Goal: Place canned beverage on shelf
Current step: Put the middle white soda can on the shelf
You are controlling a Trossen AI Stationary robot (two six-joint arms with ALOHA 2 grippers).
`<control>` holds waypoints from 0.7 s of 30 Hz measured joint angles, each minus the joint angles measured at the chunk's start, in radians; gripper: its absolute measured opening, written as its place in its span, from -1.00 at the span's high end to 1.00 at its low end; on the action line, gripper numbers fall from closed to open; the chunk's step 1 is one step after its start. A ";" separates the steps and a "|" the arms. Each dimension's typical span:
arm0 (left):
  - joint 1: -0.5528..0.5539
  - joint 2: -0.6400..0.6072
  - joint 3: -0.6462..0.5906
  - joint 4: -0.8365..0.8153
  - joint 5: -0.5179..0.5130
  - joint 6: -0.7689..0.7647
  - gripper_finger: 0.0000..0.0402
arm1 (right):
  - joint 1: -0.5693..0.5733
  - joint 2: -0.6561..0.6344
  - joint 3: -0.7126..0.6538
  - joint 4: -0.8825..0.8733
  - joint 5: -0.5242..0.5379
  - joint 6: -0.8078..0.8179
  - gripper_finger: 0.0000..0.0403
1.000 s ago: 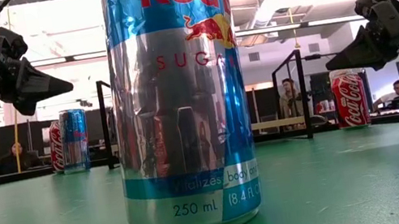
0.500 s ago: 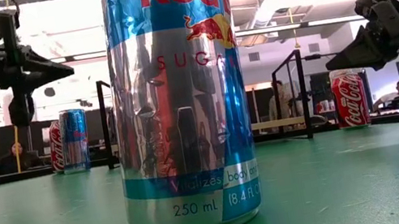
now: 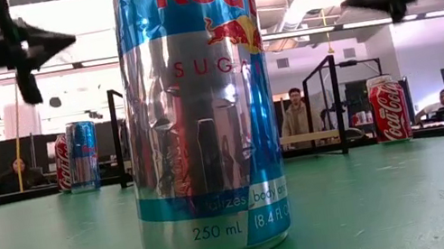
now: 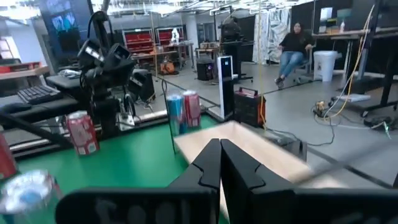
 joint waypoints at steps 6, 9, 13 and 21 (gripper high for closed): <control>0.004 0.134 0.081 -0.040 0.039 0.228 1.00 | 0.000 0.218 0.389 -0.491 0.046 0.025 0.84; 0.021 0.224 0.114 -0.049 0.072 0.321 1.00 | -0.005 0.317 0.560 -0.683 0.109 0.100 0.84; 0.060 0.339 0.154 -0.049 0.124 0.385 1.00 | -0.017 0.414 0.736 -0.885 0.124 0.196 0.84; 0.099 0.554 0.261 -0.044 0.200 0.501 1.00 | 0.058 0.540 0.996 -1.240 -0.186 0.364 0.80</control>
